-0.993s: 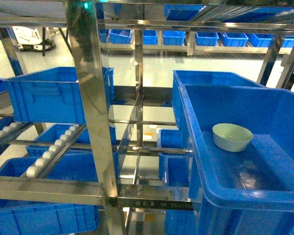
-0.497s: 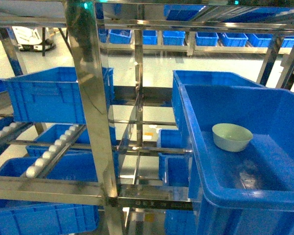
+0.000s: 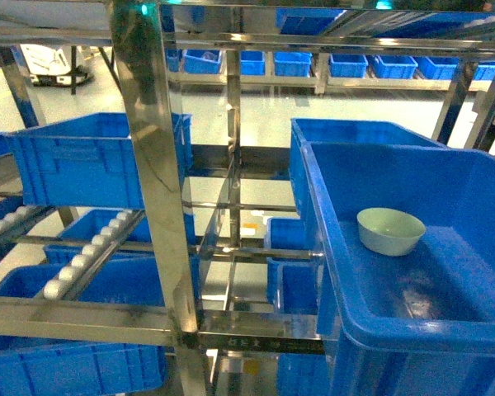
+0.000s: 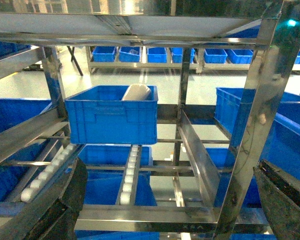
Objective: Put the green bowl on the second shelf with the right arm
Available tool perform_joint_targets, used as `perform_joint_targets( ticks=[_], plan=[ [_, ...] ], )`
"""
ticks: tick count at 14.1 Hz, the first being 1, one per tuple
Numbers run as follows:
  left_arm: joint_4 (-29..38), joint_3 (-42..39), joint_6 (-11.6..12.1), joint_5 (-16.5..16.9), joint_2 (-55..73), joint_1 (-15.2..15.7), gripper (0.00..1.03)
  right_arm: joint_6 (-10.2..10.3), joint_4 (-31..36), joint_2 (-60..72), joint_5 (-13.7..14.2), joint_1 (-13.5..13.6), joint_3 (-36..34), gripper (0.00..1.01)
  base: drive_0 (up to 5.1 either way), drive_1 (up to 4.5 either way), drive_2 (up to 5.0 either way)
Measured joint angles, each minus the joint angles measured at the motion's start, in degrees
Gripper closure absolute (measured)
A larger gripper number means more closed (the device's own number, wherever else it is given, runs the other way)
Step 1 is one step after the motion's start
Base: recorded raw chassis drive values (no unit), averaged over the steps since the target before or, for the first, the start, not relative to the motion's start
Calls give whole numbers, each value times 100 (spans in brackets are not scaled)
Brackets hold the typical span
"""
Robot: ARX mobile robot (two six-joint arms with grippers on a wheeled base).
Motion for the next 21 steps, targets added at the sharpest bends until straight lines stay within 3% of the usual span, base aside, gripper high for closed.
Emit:
perform_joint_targets(
  ticks=[7,8,14,15,21],
  plan=[
    [0,0,0,0,0,0,5,0,-17,-157,-2,0,-149,99,0,0,0],
    [0,0,0,0,0,0,5,-9,-17,-155,-2,0,-149,91,0,0,0],
    [0,0,0,0,0,0,5,-9,-17,-157,-2,0,-149,10,0,0,0],
    [0,0,0,0,0,0,5,-2,-17,-155,-2,0,-149,1,0,0,0],
    [0,0,2,0,0,0,5,-4,-15,-157,-2,0,-149,3,0,0,0]
  ],
)
